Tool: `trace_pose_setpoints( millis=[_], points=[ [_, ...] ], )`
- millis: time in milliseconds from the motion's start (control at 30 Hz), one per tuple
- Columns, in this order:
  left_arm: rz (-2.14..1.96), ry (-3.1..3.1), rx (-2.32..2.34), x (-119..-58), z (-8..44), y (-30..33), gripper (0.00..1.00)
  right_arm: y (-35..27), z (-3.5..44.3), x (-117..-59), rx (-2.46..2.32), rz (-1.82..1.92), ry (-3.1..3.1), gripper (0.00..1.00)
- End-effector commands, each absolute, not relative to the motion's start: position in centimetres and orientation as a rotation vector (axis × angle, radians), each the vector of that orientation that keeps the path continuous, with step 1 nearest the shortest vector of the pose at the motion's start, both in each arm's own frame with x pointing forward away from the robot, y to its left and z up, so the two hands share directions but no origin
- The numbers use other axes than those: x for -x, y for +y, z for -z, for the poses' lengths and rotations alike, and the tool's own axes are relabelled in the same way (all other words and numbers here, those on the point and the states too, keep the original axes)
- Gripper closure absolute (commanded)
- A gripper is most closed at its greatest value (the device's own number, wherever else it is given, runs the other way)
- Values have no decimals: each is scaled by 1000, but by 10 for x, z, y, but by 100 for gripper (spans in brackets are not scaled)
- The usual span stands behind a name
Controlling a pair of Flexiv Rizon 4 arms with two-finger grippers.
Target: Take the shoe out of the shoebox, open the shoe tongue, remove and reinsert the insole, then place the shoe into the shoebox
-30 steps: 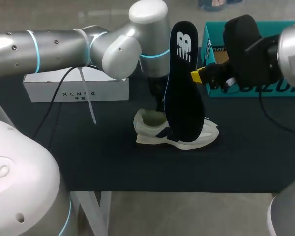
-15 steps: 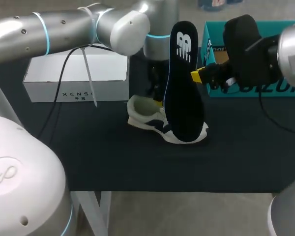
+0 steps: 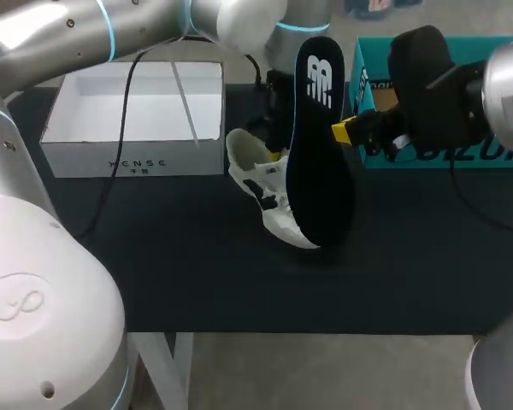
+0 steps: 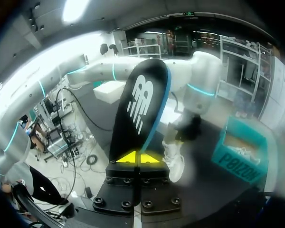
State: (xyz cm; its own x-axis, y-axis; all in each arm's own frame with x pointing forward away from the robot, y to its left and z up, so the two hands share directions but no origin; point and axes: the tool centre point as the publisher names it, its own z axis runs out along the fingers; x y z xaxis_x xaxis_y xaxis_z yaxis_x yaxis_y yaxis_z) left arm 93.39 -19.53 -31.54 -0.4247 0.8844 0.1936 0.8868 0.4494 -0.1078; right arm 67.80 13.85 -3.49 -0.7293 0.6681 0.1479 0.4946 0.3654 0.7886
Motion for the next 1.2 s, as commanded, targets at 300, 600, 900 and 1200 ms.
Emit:
trace_pose_setpoints(
  millis=[300,600,900,1200],
  points=[
    [-67,-2099,2209,-955,310,-219,100,142,35,-682,-1050,-1292,2429,100],
    [-128,-2004,2237,-968,324,-241,100,142,35,-682,-1050,-1292,2429,100],
    [-166,-2077,2156,-964,333,-253,100,142,35,-682,-1050,-1292,2429,100],
    [-161,-2093,2085,-956,351,-253,100,142,35,-682,-1050,-1292,2429,100]
  ],
)
